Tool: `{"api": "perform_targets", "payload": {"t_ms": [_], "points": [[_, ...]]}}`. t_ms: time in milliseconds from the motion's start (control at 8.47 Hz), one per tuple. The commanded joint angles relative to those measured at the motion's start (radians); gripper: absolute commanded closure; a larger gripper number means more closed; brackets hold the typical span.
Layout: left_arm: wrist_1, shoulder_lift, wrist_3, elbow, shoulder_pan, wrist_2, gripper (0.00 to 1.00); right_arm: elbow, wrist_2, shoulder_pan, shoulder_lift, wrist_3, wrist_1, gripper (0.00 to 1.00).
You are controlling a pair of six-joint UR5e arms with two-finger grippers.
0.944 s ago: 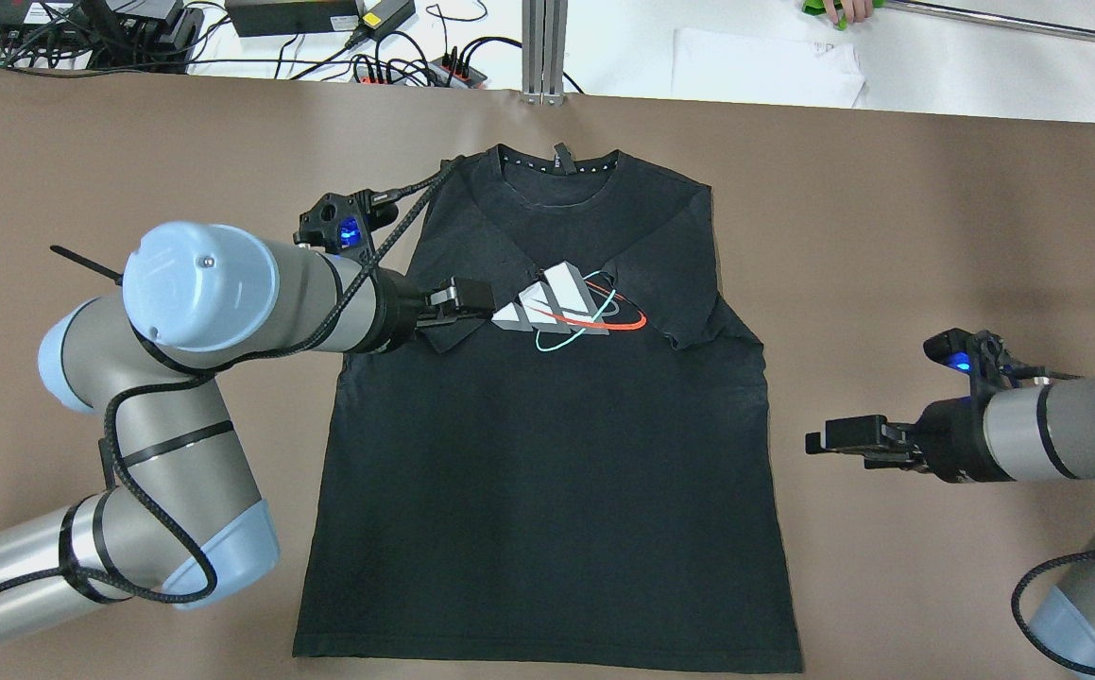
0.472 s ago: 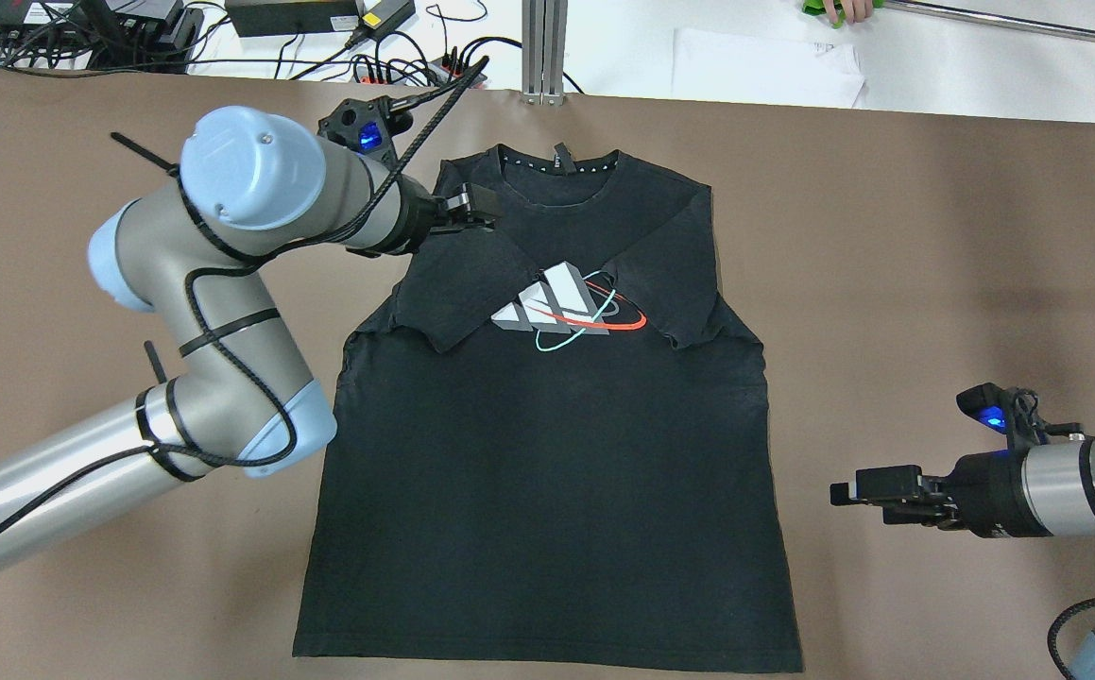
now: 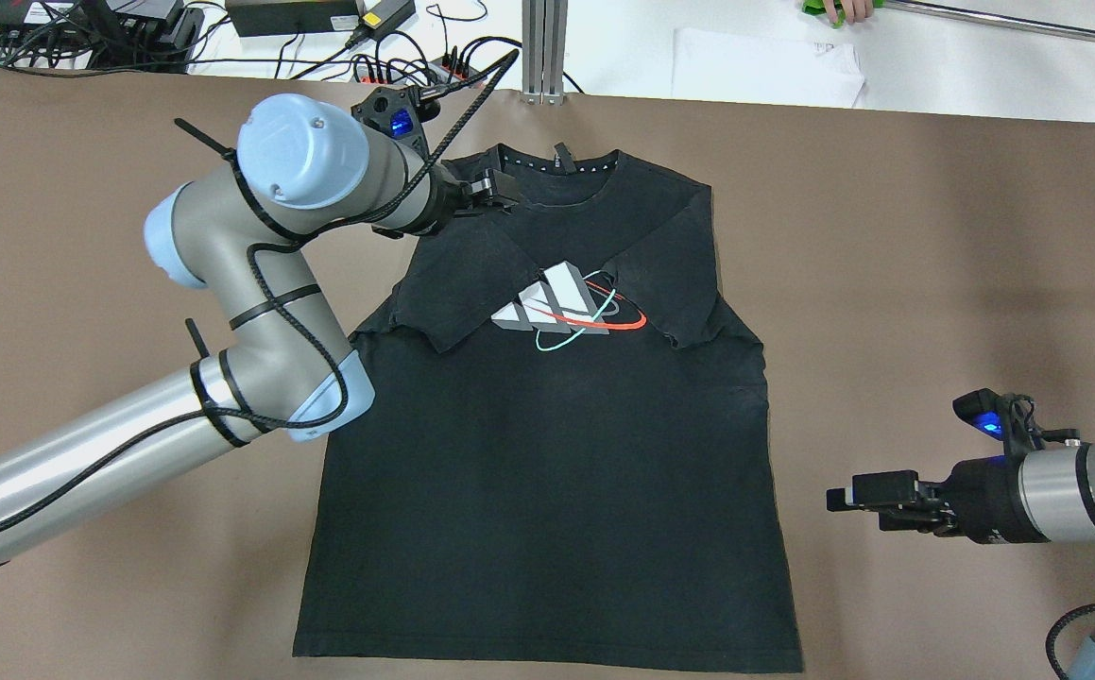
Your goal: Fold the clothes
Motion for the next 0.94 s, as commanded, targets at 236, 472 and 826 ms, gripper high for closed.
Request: {"api": "perform_targets", "payload": {"t_ms": [236,472,826], "points": [[-0.079,-0.15,0.084,0.3,-0.035,0.098,0.0,0.001,0.0,-0.001,0.031,0.001,-0.001,0.06],[-0.241,-0.149,0.084,0.455,-0.01,0.145,0.0,0.001,0.0,-0.001,0.038,0.001,-0.004,0.06],[-0.243,-0.146,0.081,0.463,0.042,0.179,0.0,0.001,0.001,0.001,0.041,0.0,-0.007,0.06]]}}
